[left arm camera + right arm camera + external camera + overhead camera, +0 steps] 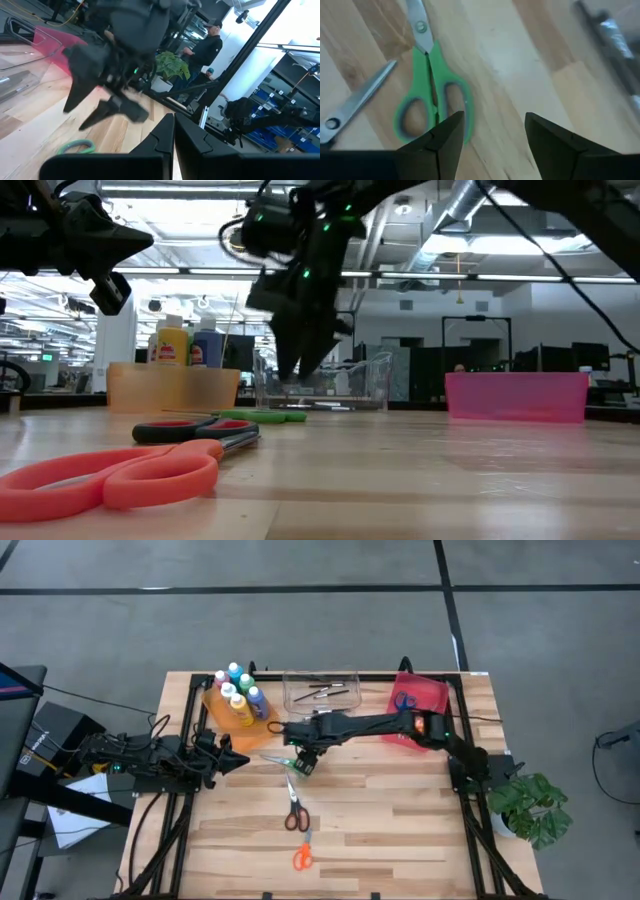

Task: Pick & Place Paint Supplies
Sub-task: Put the green scissor into the red bin

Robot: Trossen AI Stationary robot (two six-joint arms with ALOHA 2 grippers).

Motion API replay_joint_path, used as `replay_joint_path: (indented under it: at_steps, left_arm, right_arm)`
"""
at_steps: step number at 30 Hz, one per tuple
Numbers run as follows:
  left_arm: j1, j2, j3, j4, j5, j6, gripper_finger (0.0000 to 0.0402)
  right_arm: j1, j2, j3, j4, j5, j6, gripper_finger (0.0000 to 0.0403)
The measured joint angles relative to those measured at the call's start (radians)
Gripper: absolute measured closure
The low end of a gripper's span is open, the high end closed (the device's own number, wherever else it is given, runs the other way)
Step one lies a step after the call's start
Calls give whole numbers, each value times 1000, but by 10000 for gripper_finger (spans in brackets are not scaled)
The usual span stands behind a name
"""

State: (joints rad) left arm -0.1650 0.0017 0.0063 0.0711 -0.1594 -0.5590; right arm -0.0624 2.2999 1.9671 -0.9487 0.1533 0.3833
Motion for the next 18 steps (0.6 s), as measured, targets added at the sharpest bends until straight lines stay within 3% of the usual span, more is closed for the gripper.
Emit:
replay_joint_path:
  at_steps: [14,18]
  left_arm:
    - [0,1,0,2,0,0,396]
    - [0,1,0,2,0,0,396]
  right_arm:
    - [5,123,38,2,-70,-24,208]
    - [0,122,28,4,-82,-19,239]
